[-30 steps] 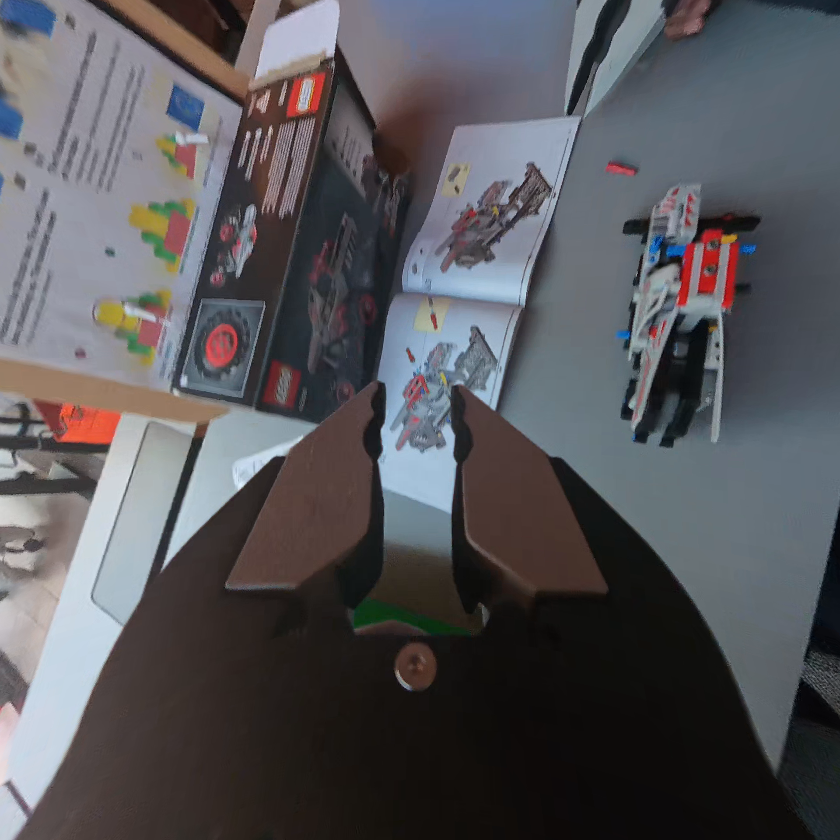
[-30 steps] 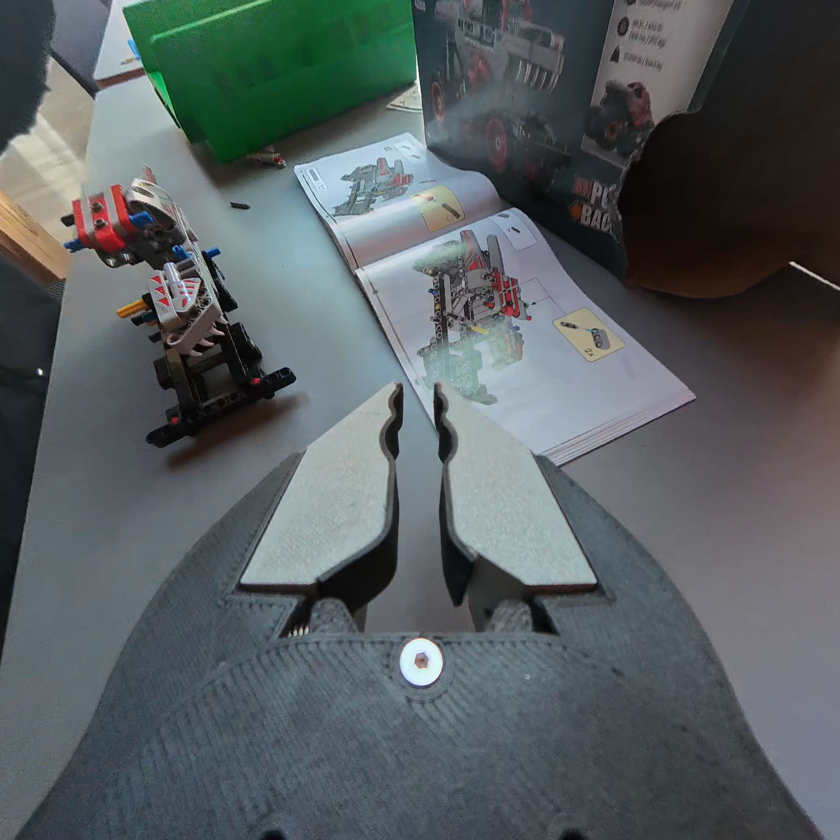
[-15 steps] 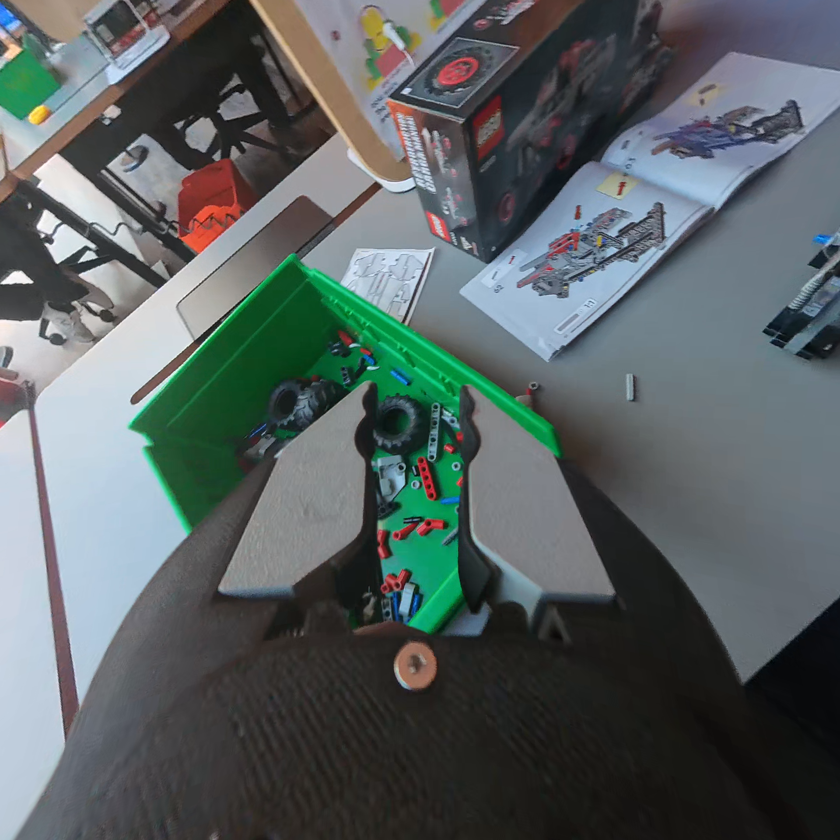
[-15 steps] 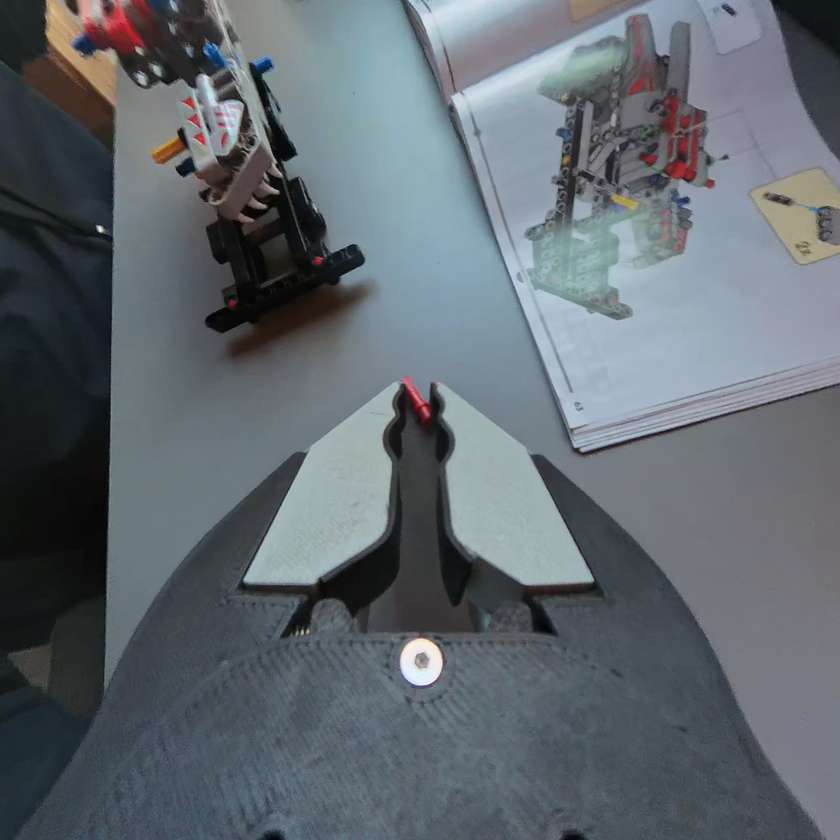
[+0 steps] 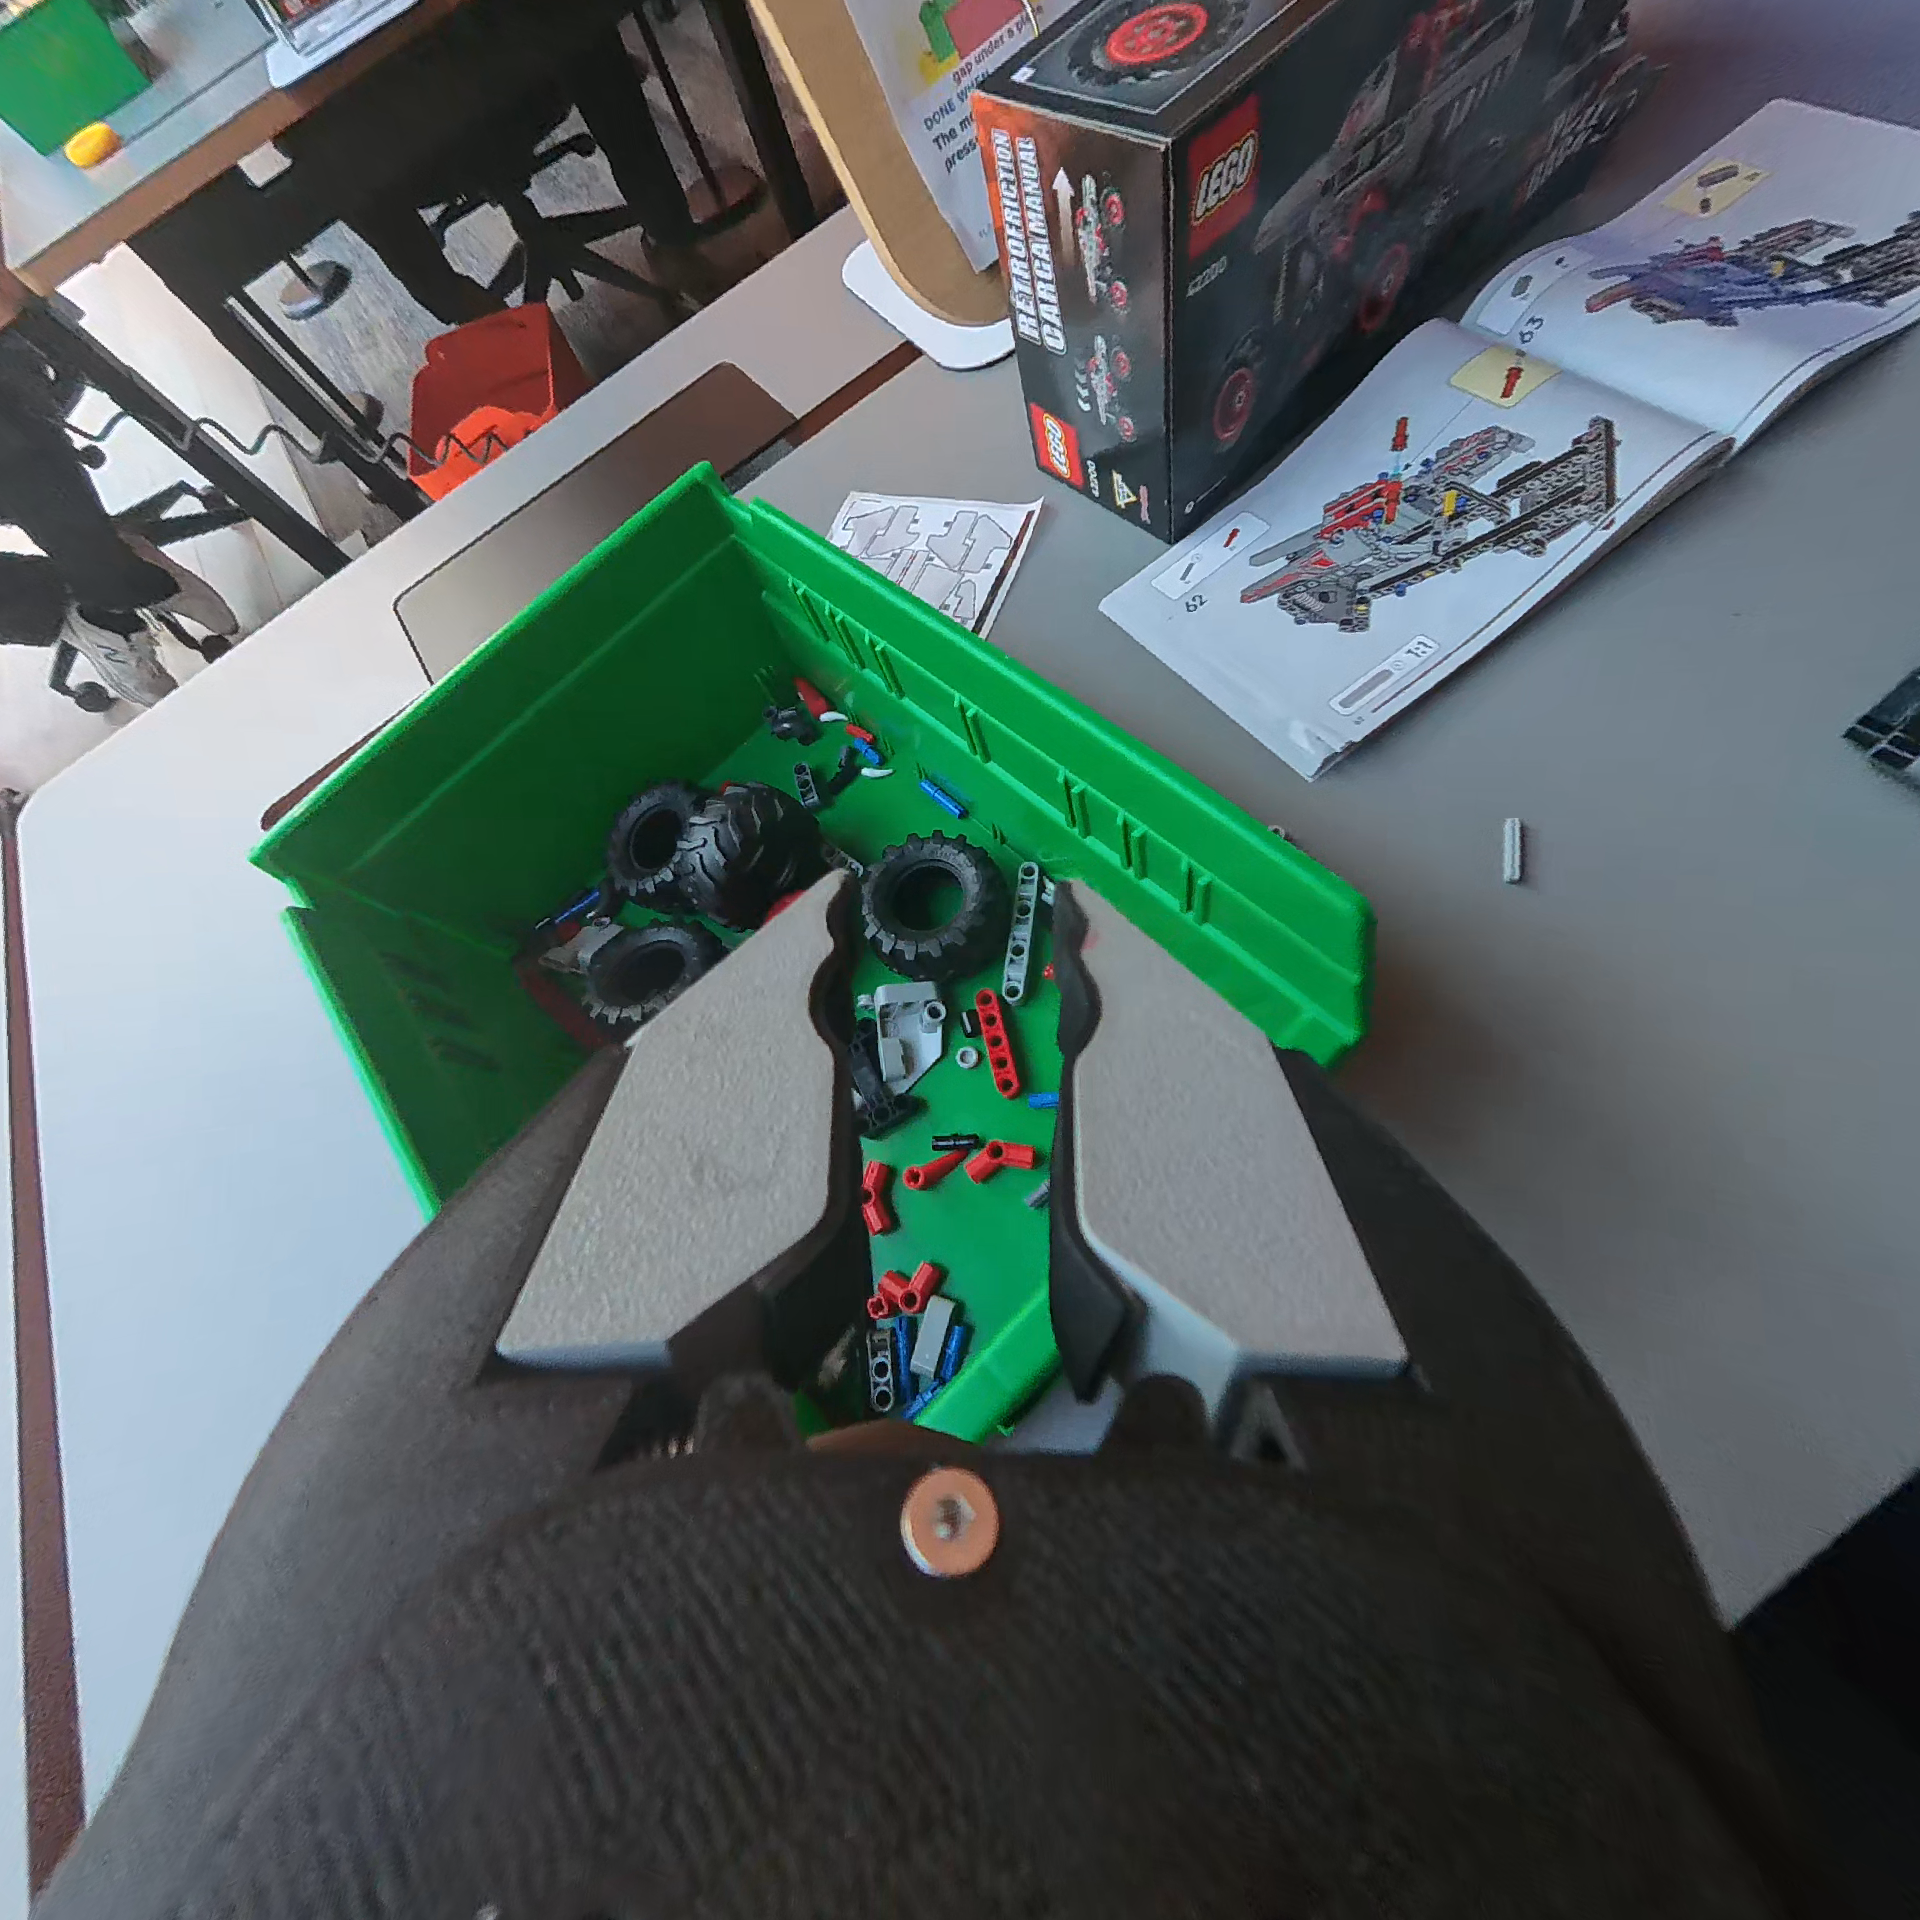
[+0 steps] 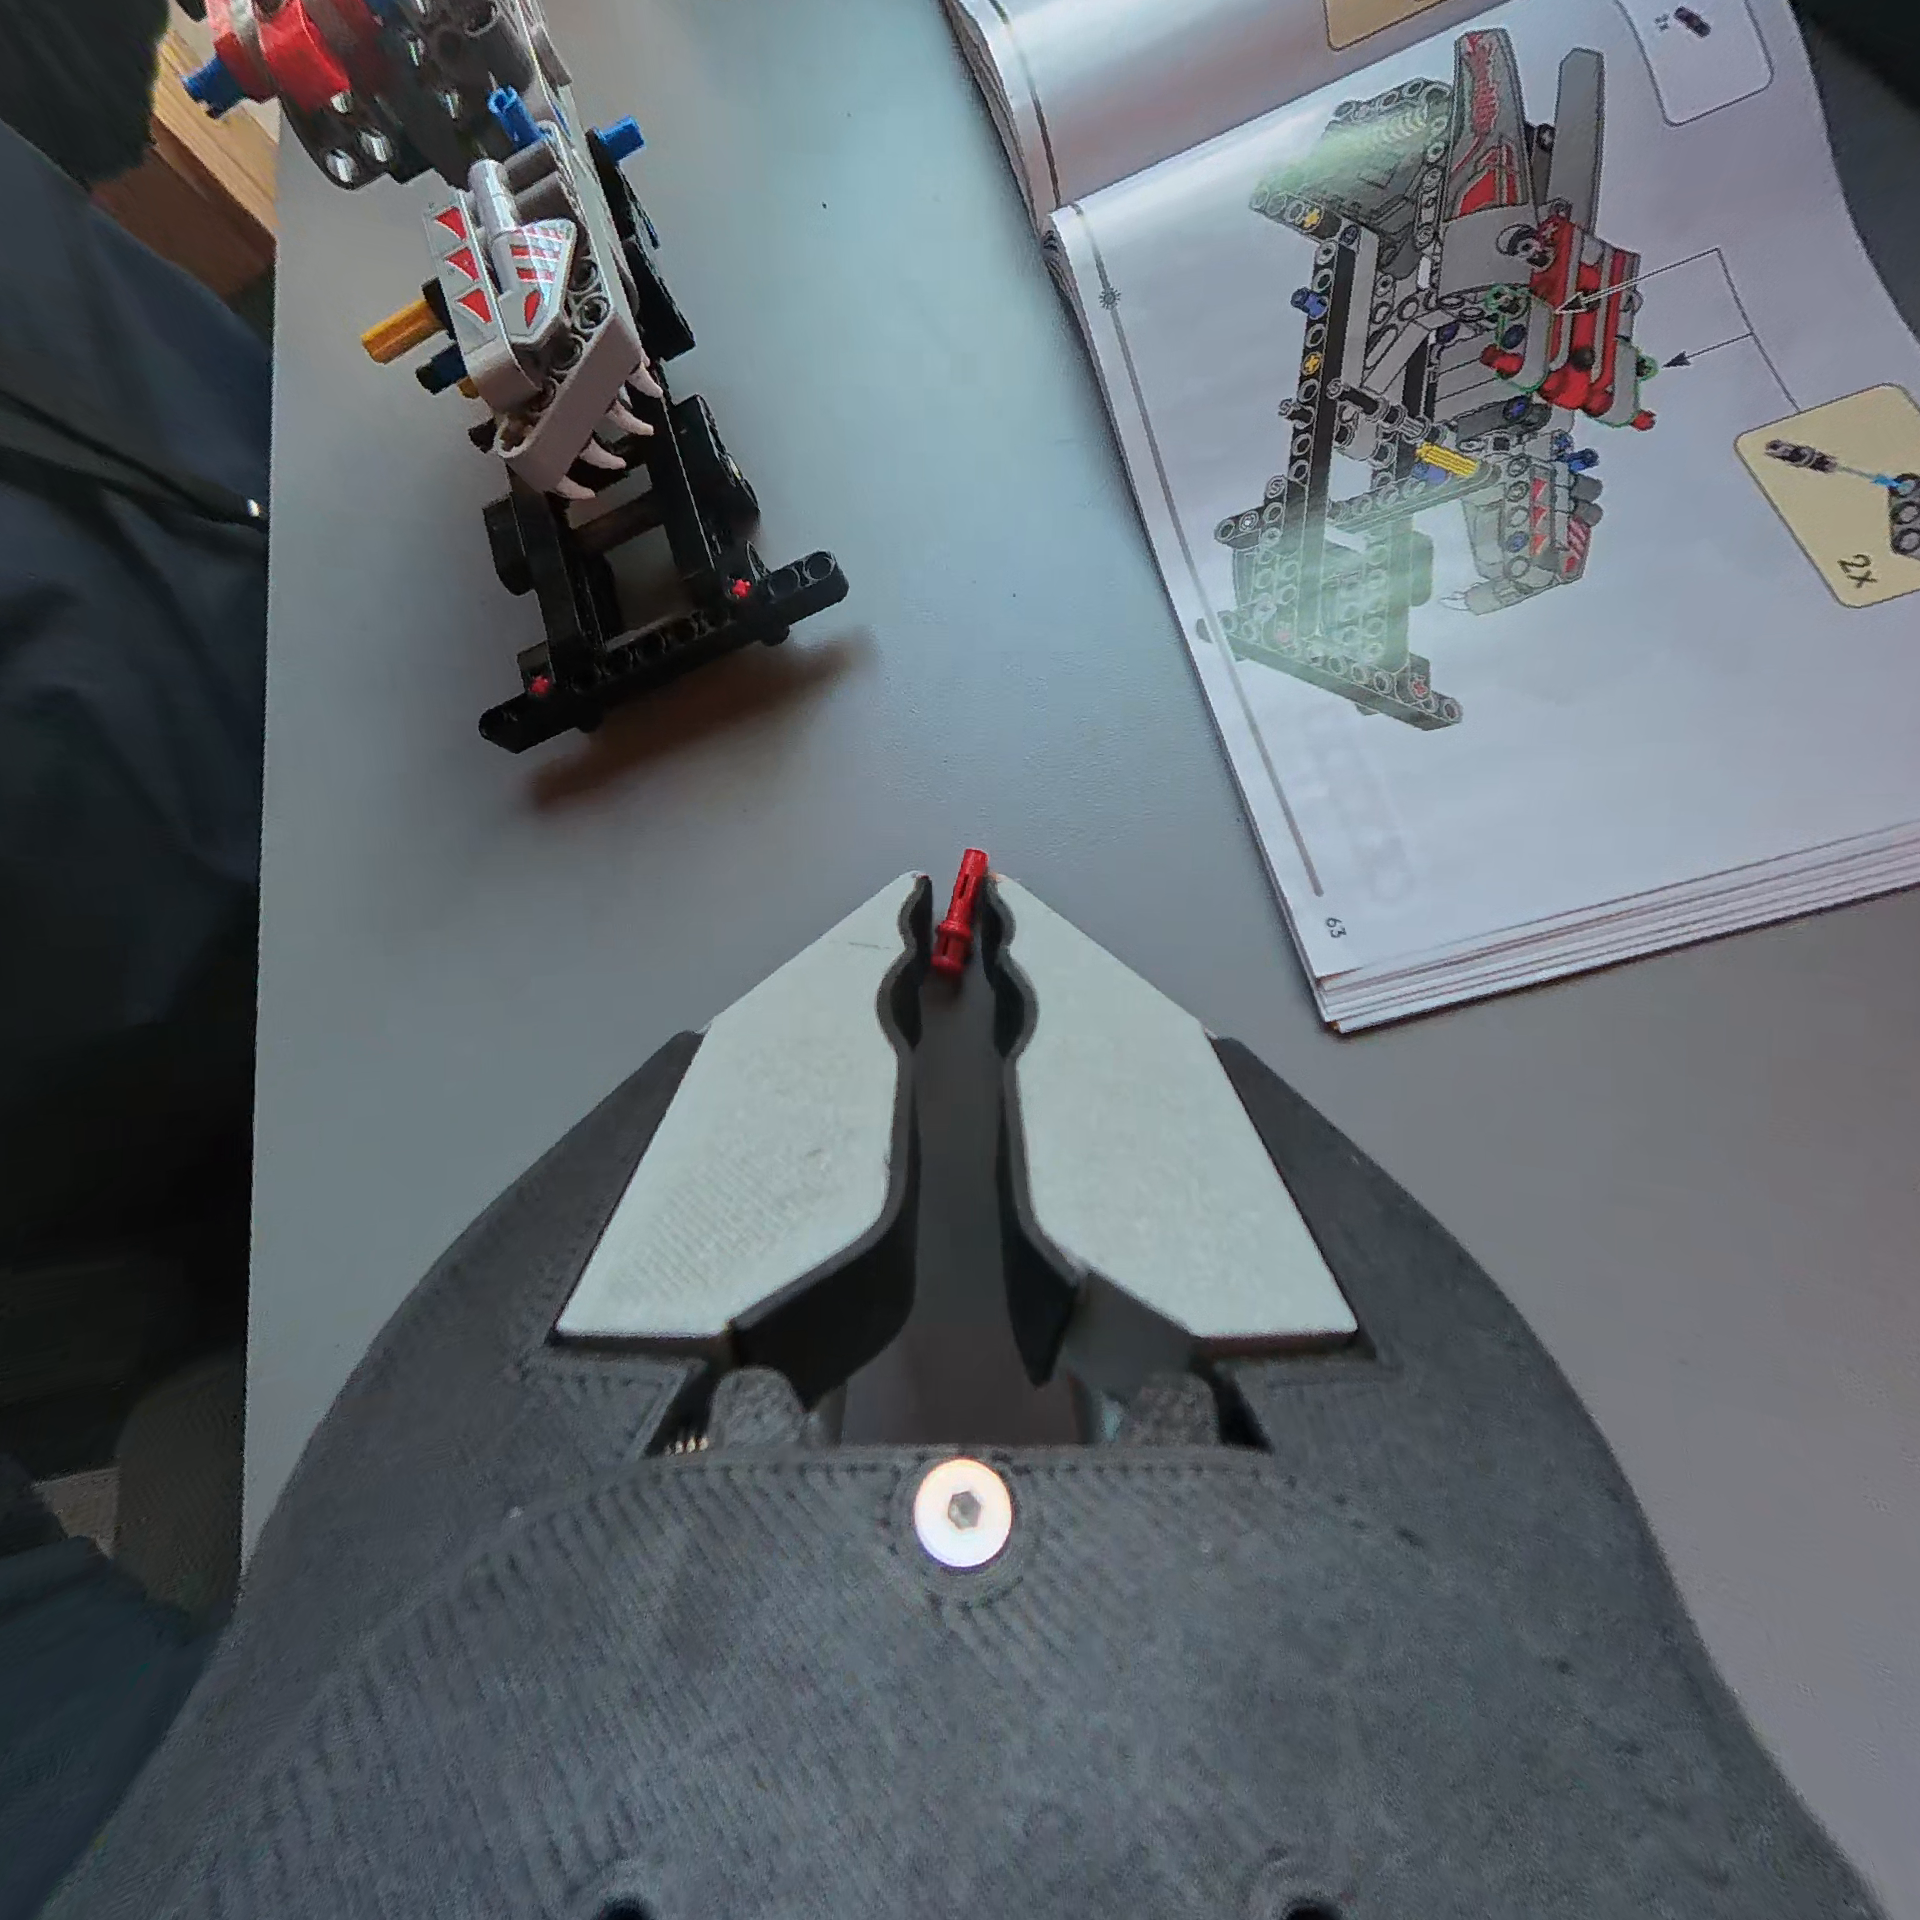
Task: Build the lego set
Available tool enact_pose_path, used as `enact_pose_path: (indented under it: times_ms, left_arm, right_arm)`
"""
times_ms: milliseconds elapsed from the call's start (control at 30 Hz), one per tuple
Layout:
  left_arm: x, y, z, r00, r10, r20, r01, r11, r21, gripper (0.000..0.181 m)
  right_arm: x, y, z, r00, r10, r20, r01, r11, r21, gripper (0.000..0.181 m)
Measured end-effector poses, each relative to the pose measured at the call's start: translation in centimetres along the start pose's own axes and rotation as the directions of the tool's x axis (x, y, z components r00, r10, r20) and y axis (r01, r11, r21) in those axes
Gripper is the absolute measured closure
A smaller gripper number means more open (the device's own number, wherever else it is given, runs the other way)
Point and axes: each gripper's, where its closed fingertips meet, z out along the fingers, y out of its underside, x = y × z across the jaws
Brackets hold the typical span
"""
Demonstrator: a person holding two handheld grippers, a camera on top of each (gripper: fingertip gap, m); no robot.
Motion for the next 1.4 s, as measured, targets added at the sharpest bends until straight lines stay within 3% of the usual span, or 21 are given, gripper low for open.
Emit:
enact_pose_path:
  times_ms: [167,267,633,800,1100,1233,1400]
  left_arm:
    - [-0.5,0.6,0.7,1.000,-0.010,-0.010,0.010,1.000,-0.007,0.147]
    - [-1.3,1.2,0.8,1.000,-0.002,0.016,0.002,1.000,-0.028,0.147]
    - [-8.8,1.6,-1.6,0.976,-0.060,0.209,0.064,0.998,-0.012,0.148]
    - [-10.4,0.4,1.8,0.993,-0.040,0.109,0.047,0.996,-0.069,0.148]
    - [-11.1,2.0,11.8,0.992,0.074,-0.106,-0.108,0.921,-0.374,0.146]
    - [-8.0,2.6,11.7,0.939,-0.027,-0.342,-0.104,0.927,-0.359,0.133]
    - [-8.2,4.9,11.0,0.936,0.006,-0.352,-0.150,0.911,-0.384,0.129]
  right_arm:
    - [0.0,0.0,0.0,1.000,0.018,0.018,-0.018,1.000,0.003,0.173]
    - [-0.3,-0.4,-0.2,0.999,0.024,0.036,-0.025,0.999,0.031,0.163]
    - [0.0,-3.1,-2.2,0.995,0.063,0.081,-0.080,0.969,0.234,0.147]
    - [0.7,-4.3,-3.7,0.992,0.086,0.091,-0.113,0.931,0.348,0.147]
    - [2.0,-5.2,-5.3,0.987,0.133,0.096,-0.162,0.874,0.457,0.147]
    - [2.4,-5.6,-6.5,0.979,0.154,0.132,-0.201,0.832,0.518,0.147]
    - [3.2,-6.0,-7.8,0.968,0.183,0.169,-0.248,0.772,0.586,0.145]
